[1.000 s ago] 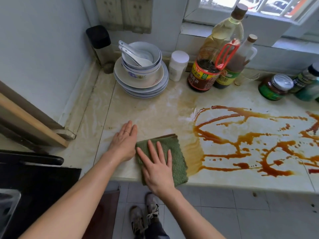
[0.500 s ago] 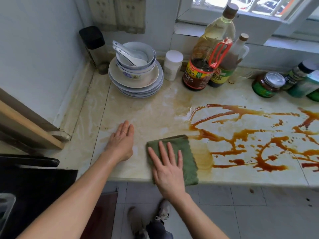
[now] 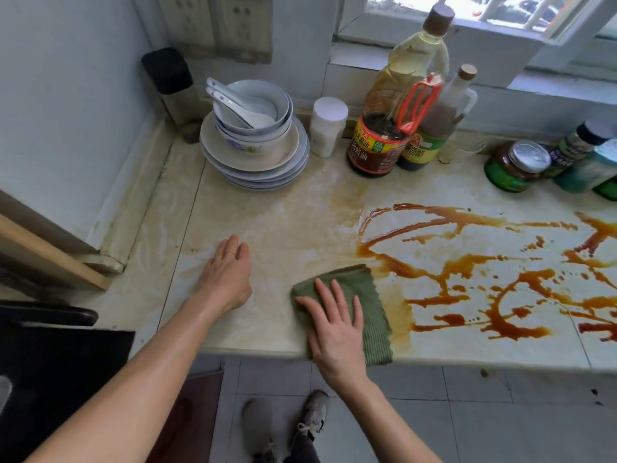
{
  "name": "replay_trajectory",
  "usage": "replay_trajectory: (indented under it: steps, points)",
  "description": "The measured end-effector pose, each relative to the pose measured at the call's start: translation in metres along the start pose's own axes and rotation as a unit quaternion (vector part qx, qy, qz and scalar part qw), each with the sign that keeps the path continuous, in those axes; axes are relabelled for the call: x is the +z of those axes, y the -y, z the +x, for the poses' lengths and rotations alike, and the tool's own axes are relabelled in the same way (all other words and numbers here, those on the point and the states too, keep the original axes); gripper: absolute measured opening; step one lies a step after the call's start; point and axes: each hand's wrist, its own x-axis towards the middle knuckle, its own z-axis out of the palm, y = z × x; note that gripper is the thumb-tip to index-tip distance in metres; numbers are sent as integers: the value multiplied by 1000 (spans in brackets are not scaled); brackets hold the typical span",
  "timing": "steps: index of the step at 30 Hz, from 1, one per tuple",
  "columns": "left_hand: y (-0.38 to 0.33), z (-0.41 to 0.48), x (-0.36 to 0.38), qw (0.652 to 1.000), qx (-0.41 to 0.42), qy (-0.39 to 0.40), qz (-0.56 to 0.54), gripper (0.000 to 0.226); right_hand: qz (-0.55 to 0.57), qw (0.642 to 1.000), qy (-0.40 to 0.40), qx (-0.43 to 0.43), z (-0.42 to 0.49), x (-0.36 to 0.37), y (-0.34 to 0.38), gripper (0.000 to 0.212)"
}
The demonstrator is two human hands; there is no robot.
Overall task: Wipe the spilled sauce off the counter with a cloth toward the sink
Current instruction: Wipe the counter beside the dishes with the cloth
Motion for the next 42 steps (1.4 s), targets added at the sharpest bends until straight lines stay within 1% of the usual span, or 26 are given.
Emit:
replay_trajectory:
  steps: [2, 4, 5, 6, 8, 10, 12, 13, 15, 17, 18, 19, 22, 24, 25, 26, 28, 31, 33, 36, 38, 40, 42]
  points:
    - [-7, 2, 0, 999, 12, -32, -4, 72, -26, 995, 25, -90, -7, -4, -10, 45]
    - [-16, 3, 1, 998, 40, -58, -6, 73, -58, 988, 36, -139, -9, -12, -41, 48]
    - [-21, 3, 1, 997, 50, -63, -8, 73, -75, 987, 35, -135, -10, -17, -57, 50]
    - [-25, 2, 1, 996, 56, -65, -11, 73, -85, 990, 33, -109, -11, -20, -72, 53]
    - [-33, 1, 3, 995, 66, -67, -14, 74, -83, 996, 28, -34, -12, -27, -89, 55]
    - [-38, -1, 5, 994, 78, -69, -14, 76, -59, 998, 20, 21, -11, -26, -82, 54]
    - [-45, 0, 10, 994, 88, -70, -17, 76, -32, 999, 7, 43, -11, -21, -56, 52]
    - [-49, 0, 12, 993, 93, -70, -19, 76, -24, 999, 3, 30, -12, -18, -43, 51]
    - [-58, 3, 16, 992, 103, -69, -19, 76, -37, 999, 14, -24, -17, -14, -31, 49]
    - [-66, 6, 17, 992, 108, -69, -21, 76, -61, 994, 29, -81, -15, -19, -45, 50]
    - [-68, 8, 17, 991, 110, -69, -23, 76, -72, 993, 32, -90, -12, -22, -58, 51]
    - [-70, 9, 17, 991, 111, -67, -24, 76, -84, 993, 28, -81, -9, -25, -72, 51]
    - [-70, 10, 15, 992, 105, -64, -19, 75, -98, 995, 18, 24, -6, -31, -99, 52]
    - [-68, 10, 16, 993, 102, -62, -17, 75, -93, 993, 4, 68, -9, -28, -91, 54]
    - [-68, 10, 16, 993, 100, -60, -18, 76, -87, 994, -6, 73, -9, -24, -79, 55]
    - [-68, 10, 17, 993, 98, -57, -19, 76, -81, 995, -9, 59, -10, -21, -66, 56]
    - [-71, 11, 18, 993, 100, -55, -18, 76, -71, 997, 9, -1, -10, -14, -45, 59]
    - [-75, 15, 18, 993, 103, -62, -18, 77, -73, 994, 35, -77, 1, -18, -54, 57]
    - [-76, 17, 18, 993, 103, -60, -20, 78, -81, 994, 30, -68, 5, -22, -74, 53]
    - [-75, 13, 20, 993, 102, -55, -21, 82, -82, 996, 13, 23, 0, -24, -87, 53]
    - [-75, 12, 22, 993, 103, -54, -23, 85, -73, 995, -10, 62, -5, -19, -73, 54]
    - [-77, 13, 22, 993, 102, -52, -28, 85, -64, 996, -20, 49, -8, -13, -50, 57]
    - [-78, 15, 21, 993, 100, -46, -30, 83, -60, 998, 2, -8, -5, -10, -33, 62]
